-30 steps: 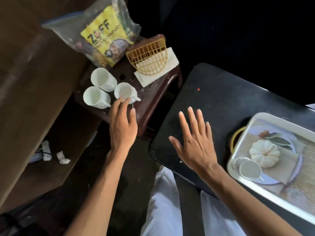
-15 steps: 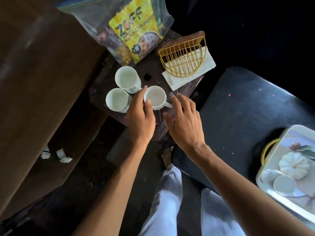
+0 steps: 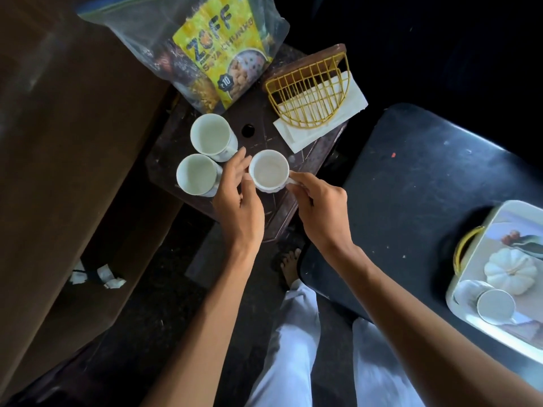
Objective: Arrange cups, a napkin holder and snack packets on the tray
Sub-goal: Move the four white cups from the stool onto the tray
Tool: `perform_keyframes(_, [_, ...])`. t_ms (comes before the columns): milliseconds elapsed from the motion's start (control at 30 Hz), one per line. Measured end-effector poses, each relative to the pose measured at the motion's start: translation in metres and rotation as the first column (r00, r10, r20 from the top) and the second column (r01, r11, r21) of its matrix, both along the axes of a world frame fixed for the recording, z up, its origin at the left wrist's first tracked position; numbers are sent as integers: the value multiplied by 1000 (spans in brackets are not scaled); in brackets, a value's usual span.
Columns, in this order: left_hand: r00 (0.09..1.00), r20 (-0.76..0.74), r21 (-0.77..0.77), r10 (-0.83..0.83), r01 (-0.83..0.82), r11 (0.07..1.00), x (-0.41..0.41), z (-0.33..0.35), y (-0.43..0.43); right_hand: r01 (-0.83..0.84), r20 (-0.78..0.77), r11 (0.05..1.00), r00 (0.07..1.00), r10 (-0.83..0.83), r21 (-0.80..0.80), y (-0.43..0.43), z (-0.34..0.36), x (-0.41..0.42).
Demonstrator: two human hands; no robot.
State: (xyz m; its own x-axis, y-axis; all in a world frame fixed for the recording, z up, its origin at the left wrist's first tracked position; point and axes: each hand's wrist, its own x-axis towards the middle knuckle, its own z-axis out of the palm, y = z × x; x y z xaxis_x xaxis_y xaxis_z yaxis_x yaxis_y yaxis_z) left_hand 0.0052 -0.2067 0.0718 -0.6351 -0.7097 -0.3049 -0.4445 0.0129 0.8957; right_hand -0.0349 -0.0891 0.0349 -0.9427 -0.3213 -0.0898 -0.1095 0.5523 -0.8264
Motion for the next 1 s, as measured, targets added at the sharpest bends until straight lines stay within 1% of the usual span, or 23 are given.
perform_keyframes(133, [999,-28,58,29,-27,998,5,7,21,92,-2,994,996,-93,-66,34,7,8])
perform_keyframes(200, [1000,-23,89,16,-14,996,8,10,39,129,-6,989,991,-130,-78,57,13,15])
perform_keyframes(367, [998,37,221,-53,44,974,15,17,104,221,4,975,975,-221,-15,124,24,34])
perform_keyframes(467, [995,38,307,-89,73,949,16,19,150,254,28,967,967,-255,30,173,30,41])
perform_keyframes(567, [987,44,386,-155,126,914,11,21,197,292,4,952,956,-294,92,226,34,43])
perform_keyframes(633, [973,50,421,-225,184,888,7,19,229,349,14,932,936,-353,101,261,34,46])
perform_keyframes(700, [955,48,461,-291,237,855,1,17,261,409,41,907,909,-414,96,296,32,49])
perform_keyframes(767, [933,48,503,-358,287,816,-5,13,290,460,98,884,879,-466,84,326,28,52])
perform_keyframes(833, [910,57,516,-411,325,792,-11,8,313,498,135,865,854,-502,64,351,21,51])
perform_keyframes(900, [890,88,501,-447,348,792,-15,1,332,529,163,846,831,-532,64,370,14,49])
perform_keyframes(1000, [891,106,507,-441,333,795,-19,-12,351,555,198,829,807,-556,68,389,0,47])
